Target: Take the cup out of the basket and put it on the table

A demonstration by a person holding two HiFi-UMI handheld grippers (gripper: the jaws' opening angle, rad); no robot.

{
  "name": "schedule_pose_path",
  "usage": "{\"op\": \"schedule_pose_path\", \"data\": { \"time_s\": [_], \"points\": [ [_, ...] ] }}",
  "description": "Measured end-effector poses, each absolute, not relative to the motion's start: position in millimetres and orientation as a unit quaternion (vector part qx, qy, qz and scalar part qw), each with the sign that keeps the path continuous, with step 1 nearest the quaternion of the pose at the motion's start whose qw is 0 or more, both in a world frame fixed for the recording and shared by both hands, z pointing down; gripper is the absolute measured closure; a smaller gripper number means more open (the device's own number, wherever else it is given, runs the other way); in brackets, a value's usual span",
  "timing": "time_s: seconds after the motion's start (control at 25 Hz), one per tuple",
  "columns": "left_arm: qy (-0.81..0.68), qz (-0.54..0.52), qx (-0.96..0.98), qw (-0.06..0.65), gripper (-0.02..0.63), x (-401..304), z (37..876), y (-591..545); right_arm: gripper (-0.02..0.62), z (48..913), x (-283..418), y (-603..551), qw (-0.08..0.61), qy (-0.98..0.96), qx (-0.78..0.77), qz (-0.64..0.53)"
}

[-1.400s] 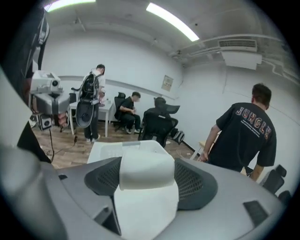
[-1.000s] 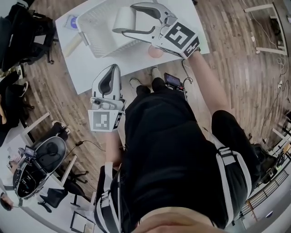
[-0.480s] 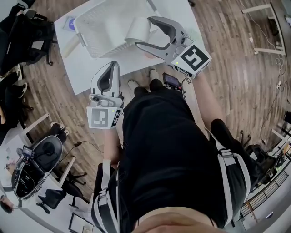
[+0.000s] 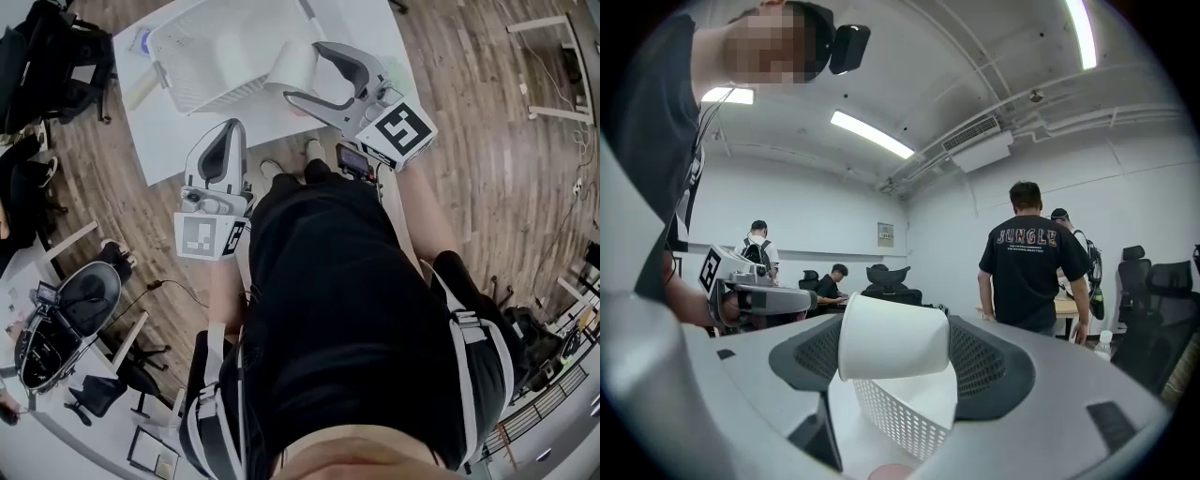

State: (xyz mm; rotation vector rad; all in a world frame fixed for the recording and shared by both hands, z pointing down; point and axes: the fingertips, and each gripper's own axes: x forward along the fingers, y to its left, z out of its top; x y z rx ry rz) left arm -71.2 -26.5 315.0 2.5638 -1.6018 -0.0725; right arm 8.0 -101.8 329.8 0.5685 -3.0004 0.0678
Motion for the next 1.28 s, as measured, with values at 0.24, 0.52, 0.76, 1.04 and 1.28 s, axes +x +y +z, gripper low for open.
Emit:
{"op": "schedule_pose_path", "data": {
  "time_s": [0.24, 0.52, 0.76, 1.04, 1.28],
  "points": [
    [-0.544, -0.031, 0.837, 0.057, 0.586, -49.6, 316.2, -21.8, 0.242, 334.3, 24.8, -91.0, 0.038, -0.987, 0.157, 0.019],
    [-0.535, -0.025, 0.843, 0.055, 0.586, -35.4, 318.3, 0.1, 0.242, 327.7, 38.5, -68.3, 0.025, -0.985, 0.169, 0.024],
    [-0.524, -0.021, 0.85, 0.049, 0.586, -36.1, 305.0, 47.7, 0.242, 308.1, 40.1, -21.5, 0.017, -0.984, 0.177, 0.016],
    [-0.523, -0.016, 0.851, 0.051, 0.586, -70.3, 317.8, 110.7, 0.242, 305.4, 11.0, 37.5, 0.004, -0.983, 0.182, 0.013],
    [-0.494, -0.021, 0.867, 0.061, 0.586, -74.5, 325.0, 149.8, 0.242, 293.9, 12.9, 81.0, 0.002, -0.98, 0.2, 0.013]
  ]
}}
